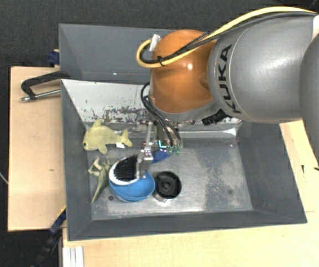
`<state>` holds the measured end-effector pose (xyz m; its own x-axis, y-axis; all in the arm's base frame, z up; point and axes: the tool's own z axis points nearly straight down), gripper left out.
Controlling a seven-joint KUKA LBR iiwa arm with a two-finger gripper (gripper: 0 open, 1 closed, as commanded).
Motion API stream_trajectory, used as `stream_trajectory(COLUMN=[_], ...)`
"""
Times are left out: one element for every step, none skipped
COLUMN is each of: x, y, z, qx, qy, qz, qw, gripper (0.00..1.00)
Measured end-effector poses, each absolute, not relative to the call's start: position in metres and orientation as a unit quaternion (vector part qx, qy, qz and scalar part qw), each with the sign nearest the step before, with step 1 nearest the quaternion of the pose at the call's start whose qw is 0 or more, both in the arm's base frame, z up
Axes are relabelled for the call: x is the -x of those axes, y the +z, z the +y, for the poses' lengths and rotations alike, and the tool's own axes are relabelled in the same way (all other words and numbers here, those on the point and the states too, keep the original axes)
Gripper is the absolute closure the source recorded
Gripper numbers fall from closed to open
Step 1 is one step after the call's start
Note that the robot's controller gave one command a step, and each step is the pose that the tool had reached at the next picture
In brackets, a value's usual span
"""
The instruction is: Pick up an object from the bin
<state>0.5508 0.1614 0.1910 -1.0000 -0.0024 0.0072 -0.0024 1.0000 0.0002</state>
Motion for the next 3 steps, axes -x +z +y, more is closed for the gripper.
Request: stream_trajectory(x=[-0.558,-0.56,-0.531], y=[0.076,0.077,0.235], z=[0.171,0.168,0.182], qx=[0.108,0.108,0.102], qy=[-0.002,-0.001,-0.003], qz=[-0.994,-0.994,-0.995], qw=[0.005,0.001,-0.005], gripper=[0.0,1.0,1.0])
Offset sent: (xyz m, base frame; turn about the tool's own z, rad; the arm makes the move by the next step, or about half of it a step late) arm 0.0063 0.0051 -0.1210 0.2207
